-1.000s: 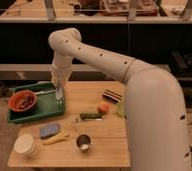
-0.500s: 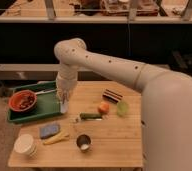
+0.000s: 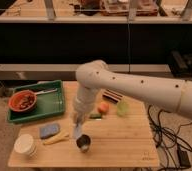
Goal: Place towel in metal cup
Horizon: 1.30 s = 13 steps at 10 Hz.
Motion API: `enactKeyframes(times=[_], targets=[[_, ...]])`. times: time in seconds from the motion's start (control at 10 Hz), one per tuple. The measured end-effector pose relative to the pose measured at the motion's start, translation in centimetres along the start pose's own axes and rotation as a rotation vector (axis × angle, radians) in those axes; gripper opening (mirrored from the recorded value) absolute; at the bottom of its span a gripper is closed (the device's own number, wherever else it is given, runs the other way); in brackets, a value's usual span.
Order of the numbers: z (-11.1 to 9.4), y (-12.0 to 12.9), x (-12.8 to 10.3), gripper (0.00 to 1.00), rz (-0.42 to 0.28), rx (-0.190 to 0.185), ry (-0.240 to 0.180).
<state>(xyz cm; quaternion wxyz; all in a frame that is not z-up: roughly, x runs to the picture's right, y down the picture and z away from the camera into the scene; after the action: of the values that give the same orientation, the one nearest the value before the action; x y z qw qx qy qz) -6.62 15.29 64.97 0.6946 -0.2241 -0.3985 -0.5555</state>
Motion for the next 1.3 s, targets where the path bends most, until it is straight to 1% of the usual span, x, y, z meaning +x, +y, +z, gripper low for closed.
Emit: enactKeyframes(times=[0.1, 0.2, 0.4, 0.5, 0.6, 0.7, 0.8, 0.9, 1.1, 1.2, 1.3], targets=[[0.8, 0.7, -0.7, 0.00, 0.012, 0.004, -0.013], [1.5, 1.5, -1.7, 0.00, 0.024, -0.001, -0.020], [2.5, 2.2, -2.7, 0.00, 0.028, -0.033, -0.029], [3.2, 2.3, -3.1, 0.00, 0.014, -0.081, -0.018], [3.6, 1.9, -3.4, 0.00, -0.005, -0.129, 0.004], [4.2, 1.8, -3.8, 0.00, -0.013, -0.165, 0.013], [4.6, 2.3, -3.9, 0.00, -0.012, -0.176, 0.019], [5.5, 2.7, -4.1, 0.00, -0.003, -0.165, 0.024], [5.9, 3.2, -3.8, 0.02, 0.017, -0.124, 0.022], [6.0, 3.4, -3.6, 0.10, 0.026, -0.101, 0.020], [6.0, 3.5, -3.3, 0.20, 0.032, -0.089, 0.024]])
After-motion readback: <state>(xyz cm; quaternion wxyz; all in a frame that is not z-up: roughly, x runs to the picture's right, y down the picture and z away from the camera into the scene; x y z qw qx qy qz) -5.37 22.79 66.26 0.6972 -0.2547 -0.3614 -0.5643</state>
